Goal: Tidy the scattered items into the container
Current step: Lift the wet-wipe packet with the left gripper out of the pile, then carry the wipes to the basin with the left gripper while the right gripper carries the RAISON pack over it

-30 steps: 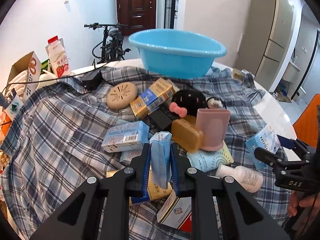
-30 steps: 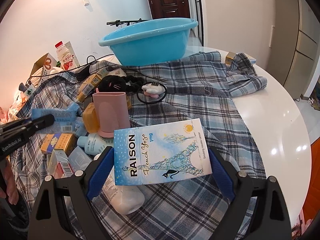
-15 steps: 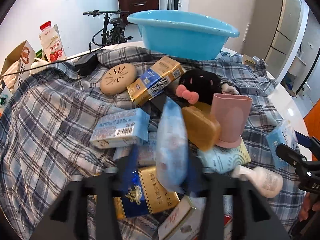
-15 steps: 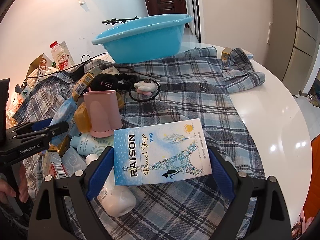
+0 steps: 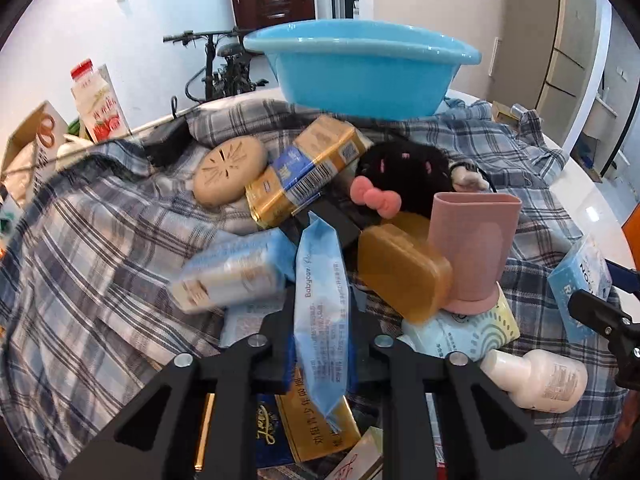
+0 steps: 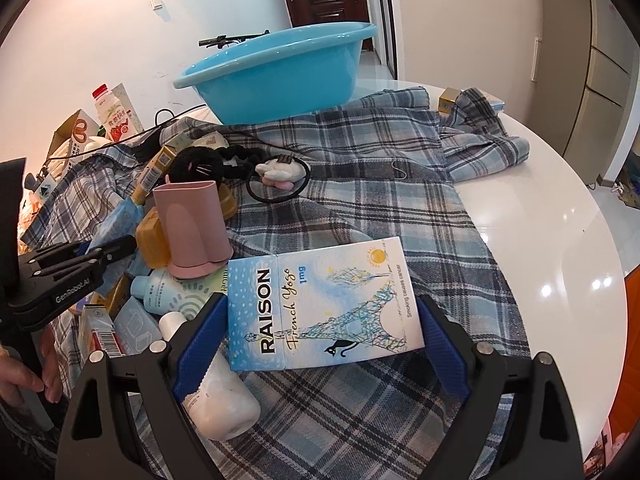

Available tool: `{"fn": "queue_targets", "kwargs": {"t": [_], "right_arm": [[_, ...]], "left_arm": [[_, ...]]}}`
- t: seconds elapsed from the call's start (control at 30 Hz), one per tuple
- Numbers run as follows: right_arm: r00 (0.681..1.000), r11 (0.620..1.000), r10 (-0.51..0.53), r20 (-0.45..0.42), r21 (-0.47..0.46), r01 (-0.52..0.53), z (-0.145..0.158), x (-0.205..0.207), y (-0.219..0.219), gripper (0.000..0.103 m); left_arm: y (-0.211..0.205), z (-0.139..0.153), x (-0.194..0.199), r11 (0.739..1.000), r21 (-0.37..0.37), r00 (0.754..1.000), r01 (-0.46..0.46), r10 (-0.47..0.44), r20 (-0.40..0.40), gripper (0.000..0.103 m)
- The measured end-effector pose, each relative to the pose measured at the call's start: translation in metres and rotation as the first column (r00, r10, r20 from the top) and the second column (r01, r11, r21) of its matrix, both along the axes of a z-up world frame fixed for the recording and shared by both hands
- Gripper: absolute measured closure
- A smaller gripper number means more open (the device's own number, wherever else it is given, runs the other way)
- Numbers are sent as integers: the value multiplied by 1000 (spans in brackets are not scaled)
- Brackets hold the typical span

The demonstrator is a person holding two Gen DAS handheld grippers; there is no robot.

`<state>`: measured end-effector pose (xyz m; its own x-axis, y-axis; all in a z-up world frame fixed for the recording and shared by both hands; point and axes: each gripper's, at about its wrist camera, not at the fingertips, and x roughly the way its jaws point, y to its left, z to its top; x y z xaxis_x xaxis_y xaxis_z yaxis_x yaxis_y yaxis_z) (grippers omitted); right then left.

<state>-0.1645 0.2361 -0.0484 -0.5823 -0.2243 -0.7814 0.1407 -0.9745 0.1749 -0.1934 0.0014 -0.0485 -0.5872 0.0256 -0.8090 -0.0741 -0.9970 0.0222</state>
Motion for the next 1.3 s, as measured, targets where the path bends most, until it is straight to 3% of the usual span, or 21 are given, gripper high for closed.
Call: {"fn": "queue_targets", "kwargs": {"t": [0.33, 1.3], "right_arm": [[1000, 1000, 9, -2, 1, -9, 1, 1, -4, 12], [995, 999, 42, -89, 28, -40, 36, 13, -15, 12]], "left_arm": [[-10, 12, 10, 999, 48, 1000, 0, 0, -13, 84], [-16, 52, 27, 1000, 20, 997, -17, 19, -81, 84]]}}
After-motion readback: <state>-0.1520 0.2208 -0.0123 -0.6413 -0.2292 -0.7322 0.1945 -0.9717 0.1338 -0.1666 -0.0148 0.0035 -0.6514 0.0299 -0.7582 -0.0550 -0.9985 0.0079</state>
